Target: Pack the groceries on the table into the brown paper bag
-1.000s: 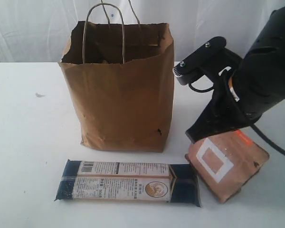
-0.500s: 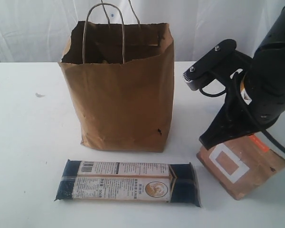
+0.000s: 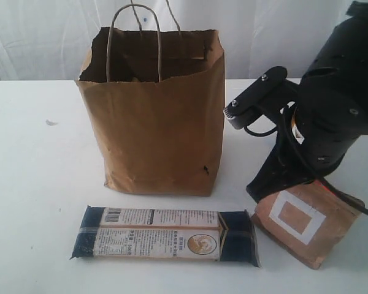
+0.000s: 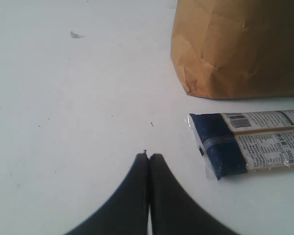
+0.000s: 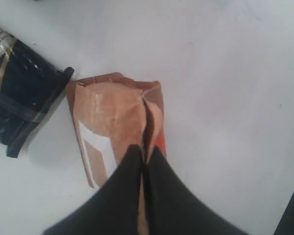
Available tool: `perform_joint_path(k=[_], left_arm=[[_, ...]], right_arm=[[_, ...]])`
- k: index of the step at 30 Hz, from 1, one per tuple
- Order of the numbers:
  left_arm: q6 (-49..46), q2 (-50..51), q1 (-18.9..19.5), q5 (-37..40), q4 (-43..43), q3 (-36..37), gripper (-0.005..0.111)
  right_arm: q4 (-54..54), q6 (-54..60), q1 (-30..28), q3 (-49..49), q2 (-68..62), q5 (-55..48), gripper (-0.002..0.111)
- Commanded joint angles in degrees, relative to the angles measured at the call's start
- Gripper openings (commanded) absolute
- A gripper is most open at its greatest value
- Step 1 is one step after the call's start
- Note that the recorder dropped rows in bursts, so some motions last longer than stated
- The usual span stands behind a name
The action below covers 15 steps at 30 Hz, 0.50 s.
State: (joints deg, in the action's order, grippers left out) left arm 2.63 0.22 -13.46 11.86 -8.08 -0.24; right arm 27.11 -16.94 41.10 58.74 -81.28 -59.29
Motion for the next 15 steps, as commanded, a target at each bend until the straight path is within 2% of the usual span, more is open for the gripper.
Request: perform_joint_path(k=[1, 6, 13, 15], left_arm=[[-0.03, -0.22, 0.14, 0.04, -0.38, 0.24, 0.000], [-0.03, -0.22, 0.14, 0.04, -0.38, 0.24, 0.000], [-0.03, -0.22, 0.14, 0.04, -0.38, 0.24, 0.000], [-0.03, -0.22, 0.14, 0.04, -0.38, 0.24, 0.000]], right_arm=[[-0.07, 0.32, -0.10, -0.18, -1.35, 0.17, 0.020], [0.07, 0.22, -0.10, -0.18, -0.97, 0.34, 0.047], [-1.61, 1.53, -0.10, -0.18, -0.97, -1.42, 0.056], [-2.08, 2.19, -0.10, -0.18, -0.97, -2.14, 0.063]])
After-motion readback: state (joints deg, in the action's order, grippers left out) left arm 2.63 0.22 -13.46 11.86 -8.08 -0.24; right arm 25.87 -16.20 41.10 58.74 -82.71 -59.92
